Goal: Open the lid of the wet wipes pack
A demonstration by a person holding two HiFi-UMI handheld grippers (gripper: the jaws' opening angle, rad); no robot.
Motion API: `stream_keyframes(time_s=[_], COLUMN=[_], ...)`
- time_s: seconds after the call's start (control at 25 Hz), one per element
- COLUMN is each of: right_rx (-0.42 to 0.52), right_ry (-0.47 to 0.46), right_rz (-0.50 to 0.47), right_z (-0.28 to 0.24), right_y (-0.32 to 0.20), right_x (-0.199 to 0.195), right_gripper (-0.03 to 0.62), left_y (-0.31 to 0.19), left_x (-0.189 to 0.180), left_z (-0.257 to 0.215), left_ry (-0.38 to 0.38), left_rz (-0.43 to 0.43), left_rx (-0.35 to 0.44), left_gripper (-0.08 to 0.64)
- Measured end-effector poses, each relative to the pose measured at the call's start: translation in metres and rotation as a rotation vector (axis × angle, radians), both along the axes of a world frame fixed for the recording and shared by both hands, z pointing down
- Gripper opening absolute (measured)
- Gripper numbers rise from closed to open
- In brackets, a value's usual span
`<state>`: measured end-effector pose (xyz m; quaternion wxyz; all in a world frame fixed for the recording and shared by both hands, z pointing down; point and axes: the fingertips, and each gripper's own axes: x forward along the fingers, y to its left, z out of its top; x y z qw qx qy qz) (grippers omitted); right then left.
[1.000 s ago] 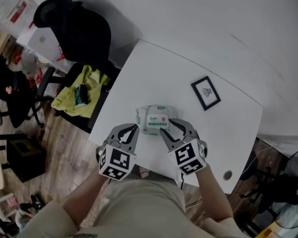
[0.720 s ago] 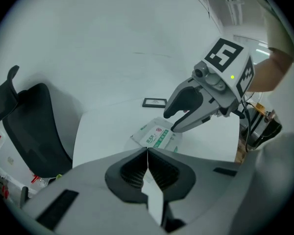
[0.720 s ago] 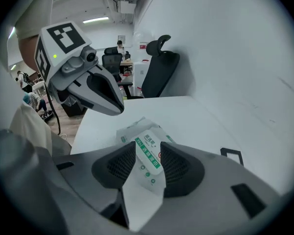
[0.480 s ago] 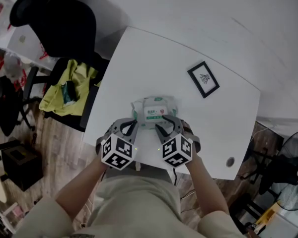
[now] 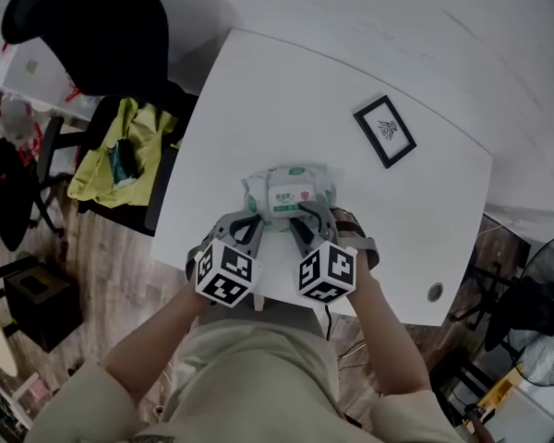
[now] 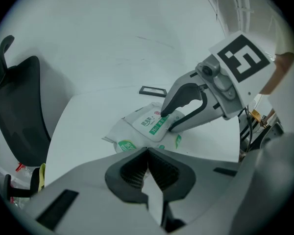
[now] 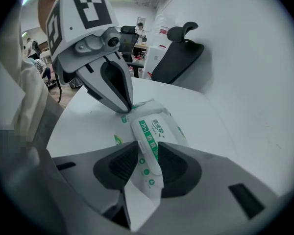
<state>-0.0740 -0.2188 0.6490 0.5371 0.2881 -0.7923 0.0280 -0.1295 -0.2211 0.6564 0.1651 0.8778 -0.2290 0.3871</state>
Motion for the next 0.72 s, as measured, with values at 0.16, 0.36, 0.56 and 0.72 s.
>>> stream_keyframes(time_s=[0.16, 0.36, 0.56, 0.72], right_rx=[0.038, 0.067, 0.087, 0.078], right_ry=[0.051, 0.1, 0.113, 0.097], right_rz=[-0.069, -0.125, -0.153, -0.153], right_z=[0.001, 0.004, 0.0, -0.011], right_y=[0.003, 0.005, 0.008, 0.005], right_x=[-0.002, -0.003, -0.004, -0.004], right_gripper=[0.113, 0.079, 0.058, 0.04], left_y=[-0.001, -0.001, 0.0, -0.001], left_x=[0.001, 0.001, 0.001, 0.001], left_z=[0.006, 0.008, 0.007, 0.008], left_ry=[-0.007, -0.022, -0.018, -0.021], left_rz=[-0.007, -0.015, -0.042, -0.049], left_rx=[-0.002, 0.017, 0.003, 0.032], left_gripper=[0.023, 0.023, 0.023, 0.023])
